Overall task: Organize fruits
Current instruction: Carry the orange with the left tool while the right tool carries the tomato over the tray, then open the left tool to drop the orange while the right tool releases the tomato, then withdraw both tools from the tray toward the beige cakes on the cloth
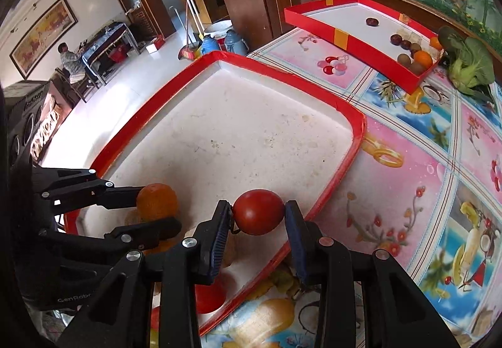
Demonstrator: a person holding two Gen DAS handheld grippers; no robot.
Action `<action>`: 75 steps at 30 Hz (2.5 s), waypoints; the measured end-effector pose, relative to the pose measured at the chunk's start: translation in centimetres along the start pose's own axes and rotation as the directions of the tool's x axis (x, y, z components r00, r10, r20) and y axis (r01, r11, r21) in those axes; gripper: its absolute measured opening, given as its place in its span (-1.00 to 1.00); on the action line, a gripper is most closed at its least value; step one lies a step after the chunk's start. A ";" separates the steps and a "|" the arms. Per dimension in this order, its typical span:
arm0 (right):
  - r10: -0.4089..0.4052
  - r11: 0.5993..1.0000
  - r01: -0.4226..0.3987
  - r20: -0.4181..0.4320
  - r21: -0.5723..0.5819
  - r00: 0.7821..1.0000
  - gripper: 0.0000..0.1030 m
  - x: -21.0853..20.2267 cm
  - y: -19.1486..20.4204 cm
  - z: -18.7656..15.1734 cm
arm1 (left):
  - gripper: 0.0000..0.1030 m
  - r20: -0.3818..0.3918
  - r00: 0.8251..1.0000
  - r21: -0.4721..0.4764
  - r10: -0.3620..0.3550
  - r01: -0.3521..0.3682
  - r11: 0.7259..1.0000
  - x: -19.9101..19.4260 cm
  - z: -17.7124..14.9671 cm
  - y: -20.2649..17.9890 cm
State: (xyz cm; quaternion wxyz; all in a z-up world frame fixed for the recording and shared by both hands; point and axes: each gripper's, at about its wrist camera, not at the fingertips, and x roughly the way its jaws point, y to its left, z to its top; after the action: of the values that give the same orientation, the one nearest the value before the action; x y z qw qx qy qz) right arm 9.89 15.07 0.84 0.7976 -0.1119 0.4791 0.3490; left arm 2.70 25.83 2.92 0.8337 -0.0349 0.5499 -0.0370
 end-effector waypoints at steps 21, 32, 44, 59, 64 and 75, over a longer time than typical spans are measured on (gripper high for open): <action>-0.012 1.000 0.012 0.033 0.011 0.999 -0.11 -1.1 0.3 -0.5 | -0.04 0.009 1.000 -0.003 0.020 -0.020 1.000 -0.9 -0.4 -0.2; -0.043 0.998 0.041 0.052 0.047 0.998 0.00 -5.9 -0.2 -3.2 | -0.05 0.021 0.999 0.044 0.041 -0.042 0.998 -2.7 -1.0 -2.4; -0.071 0.989 0.058 0.088 0.139 0.994 0.14 -10.2 -3.5 -7.7 | 0.25 0.065 0.997 0.067 0.043 -0.047 0.997 -5.1 -1.5 -4.3; -0.200 0.948 0.167 0.098 0.271 0.975 0.17 -15.0 -10.1 -13.6 | 0.25 0.090 0.995 0.142 -0.029 0.016 0.990 -6.4 -1.3 -9.4; -0.246 0.920 0.205 0.085 0.333 0.965 0.17 -16.6 -12.9 -15.8 | 0.24 0.071 0.995 0.201 -0.064 0.049 0.978 -5.5 -1.0 -13.0; -0.295 0.876 0.242 0.067 0.417 0.953 0.17 -18.2 -17.6 -18.7 | 0.24 0.009 0.993 0.335 -0.119 0.109 0.936 -2.1 -0.1 -21.7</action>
State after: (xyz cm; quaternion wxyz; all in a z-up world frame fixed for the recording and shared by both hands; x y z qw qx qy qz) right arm 3.34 -15.57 3.79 0.8731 0.0123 0.4683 0.1350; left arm 1.25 4.45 6.95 0.8319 0.0744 0.5206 -0.1771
